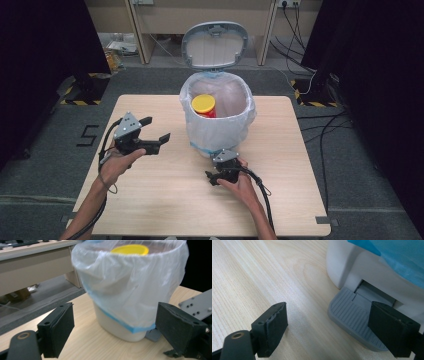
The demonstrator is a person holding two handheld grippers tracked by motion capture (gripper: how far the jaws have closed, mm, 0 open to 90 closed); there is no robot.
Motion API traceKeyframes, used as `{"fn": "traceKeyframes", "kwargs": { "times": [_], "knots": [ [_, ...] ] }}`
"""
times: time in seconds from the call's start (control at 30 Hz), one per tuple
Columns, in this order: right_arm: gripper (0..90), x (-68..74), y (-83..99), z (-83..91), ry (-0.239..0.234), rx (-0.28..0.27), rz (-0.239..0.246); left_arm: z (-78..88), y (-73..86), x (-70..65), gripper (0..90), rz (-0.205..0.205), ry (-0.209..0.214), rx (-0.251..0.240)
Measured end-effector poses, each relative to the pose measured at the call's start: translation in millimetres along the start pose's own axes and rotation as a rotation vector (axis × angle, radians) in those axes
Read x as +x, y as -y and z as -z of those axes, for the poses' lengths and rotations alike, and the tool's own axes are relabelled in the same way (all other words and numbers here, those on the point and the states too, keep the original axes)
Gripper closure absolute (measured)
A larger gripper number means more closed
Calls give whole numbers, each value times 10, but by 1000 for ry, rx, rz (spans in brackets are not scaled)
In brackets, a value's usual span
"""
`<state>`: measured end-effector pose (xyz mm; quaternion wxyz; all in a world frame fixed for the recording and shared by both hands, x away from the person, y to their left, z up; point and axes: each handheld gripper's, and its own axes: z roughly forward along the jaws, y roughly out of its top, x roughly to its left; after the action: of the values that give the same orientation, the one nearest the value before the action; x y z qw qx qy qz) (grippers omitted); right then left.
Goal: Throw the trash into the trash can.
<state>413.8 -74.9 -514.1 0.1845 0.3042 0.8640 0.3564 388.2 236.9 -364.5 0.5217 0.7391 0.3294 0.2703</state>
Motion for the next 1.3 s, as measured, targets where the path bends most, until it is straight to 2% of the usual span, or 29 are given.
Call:
{"fn": "traceKeyframes", "kwargs": {
  "times": [0.23, 0.4, 0.7, 0.83, 0.87, 1.13, 1.27, 1.3],
  "knots": [
    [162, -7, 1, 1, -4, -4, -3, 114, 312, 6, 148, 7, -38, 6],
    [162, -1, 1, 0, -2, -1, -4, 162, 512, 16, 148, 13, -49, 22],
    [161, -2, 1, -1, -1, -4, 0, 112, 991, 8, 150, 41, -55, 104],
    [161, -8, 3, 0, -6, -8, -6, 79, 1149, -9, 150, 56, -46, 134],
    [161, -6, 2, -1, -4, -6, 0, 70, 1180, -14, 150, 46, -48, 146],
    [162, -8, 3, 0, -5, -7, 0, -11, 1417, -53, 150, 40, -40, 214],
    [161, -8, 3, -1, -4, -7, 3, -51, 1507, -80, 151, 22, -34, 268],
    [161, -7, 4, 0, -5, -7, 0, -70, 1542, -89, 151, 13, -26, 295]
  ]
}}
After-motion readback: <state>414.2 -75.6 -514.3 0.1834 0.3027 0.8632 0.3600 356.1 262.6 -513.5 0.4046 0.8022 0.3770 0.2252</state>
